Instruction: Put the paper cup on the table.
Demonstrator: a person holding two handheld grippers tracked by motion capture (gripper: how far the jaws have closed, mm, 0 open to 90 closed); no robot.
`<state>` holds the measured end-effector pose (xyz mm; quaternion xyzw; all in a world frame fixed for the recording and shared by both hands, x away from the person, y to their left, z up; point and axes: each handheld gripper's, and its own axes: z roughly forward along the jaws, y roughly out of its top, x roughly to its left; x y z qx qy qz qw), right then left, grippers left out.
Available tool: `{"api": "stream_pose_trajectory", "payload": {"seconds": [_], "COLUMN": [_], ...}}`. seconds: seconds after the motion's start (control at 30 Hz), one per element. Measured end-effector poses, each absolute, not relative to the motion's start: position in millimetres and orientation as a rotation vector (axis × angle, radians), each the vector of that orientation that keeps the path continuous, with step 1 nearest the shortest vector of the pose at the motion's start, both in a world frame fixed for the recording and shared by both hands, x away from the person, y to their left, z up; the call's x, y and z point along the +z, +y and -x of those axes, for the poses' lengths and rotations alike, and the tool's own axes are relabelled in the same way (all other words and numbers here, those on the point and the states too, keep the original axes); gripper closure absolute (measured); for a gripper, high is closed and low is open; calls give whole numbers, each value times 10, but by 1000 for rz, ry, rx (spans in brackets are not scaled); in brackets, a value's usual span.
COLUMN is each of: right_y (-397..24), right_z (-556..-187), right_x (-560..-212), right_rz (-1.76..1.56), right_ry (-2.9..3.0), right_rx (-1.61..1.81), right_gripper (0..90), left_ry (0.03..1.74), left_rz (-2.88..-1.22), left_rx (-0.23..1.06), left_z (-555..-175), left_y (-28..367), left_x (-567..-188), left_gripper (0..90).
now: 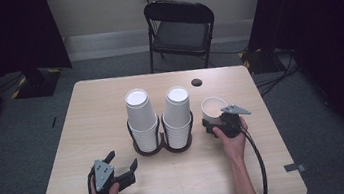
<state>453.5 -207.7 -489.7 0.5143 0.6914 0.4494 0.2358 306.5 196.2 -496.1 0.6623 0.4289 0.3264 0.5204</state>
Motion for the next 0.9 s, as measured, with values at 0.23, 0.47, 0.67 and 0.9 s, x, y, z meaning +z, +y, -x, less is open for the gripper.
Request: {"api": "stream_pose_trajectory", "payload": {"seconds": [0.23,0.47,0.67,0.9], "right_y": [-2125,-2198,-2220,-2217], "right_z": [-4413,-4230,-4095,-3872], "right_x": [-4903,-4876,-4789,-4767], "right_rz": [-1416,-1444,-1439,-1419], "right_ry": [1880,1841,1820,1774], "right_rx": [1242,1279,1271,1301], "right_gripper": [129,128,128,129], "left_ry": [1041,1063,1078,1102], "left_rz": [-1586,-1566,-1557,-1551], "left_rx": [787,804,807,808], "left_z": [-3068,-3061,-3065,-3071], "left_y": [1959,1956,1966,1963], "left_x": [-4960,-4962,-4962,-4961], "left_gripper": [158,154,153,155]}}
